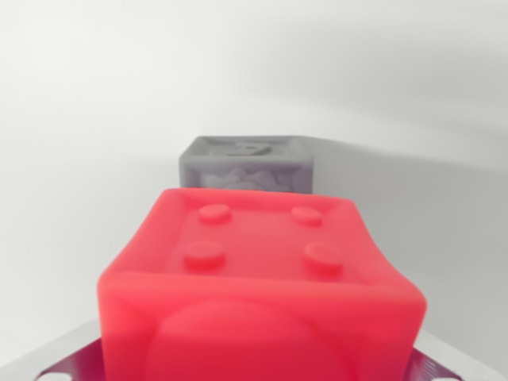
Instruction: Destack cube
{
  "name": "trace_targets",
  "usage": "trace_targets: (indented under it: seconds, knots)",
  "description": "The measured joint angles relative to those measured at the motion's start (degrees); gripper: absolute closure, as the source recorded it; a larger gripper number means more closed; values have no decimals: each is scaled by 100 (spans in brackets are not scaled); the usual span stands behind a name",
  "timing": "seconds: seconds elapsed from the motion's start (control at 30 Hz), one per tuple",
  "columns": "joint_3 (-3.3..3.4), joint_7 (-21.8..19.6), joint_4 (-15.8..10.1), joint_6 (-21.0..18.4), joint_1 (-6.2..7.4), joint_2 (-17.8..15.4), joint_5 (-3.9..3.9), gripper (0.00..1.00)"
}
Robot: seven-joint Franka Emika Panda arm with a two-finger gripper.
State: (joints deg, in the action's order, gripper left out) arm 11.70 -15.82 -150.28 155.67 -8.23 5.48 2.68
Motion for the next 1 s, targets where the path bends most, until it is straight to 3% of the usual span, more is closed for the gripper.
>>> trace_targets:
  seconds: [0.6,0.83,1.0]
  knots:
    - [35,-263,18,-835,-19,-854,-353,100]
    - [9,-332,24,-982,-7,-1009,-393,100]
    - [-75,-421,-6,-979,58,-991,-394,100]
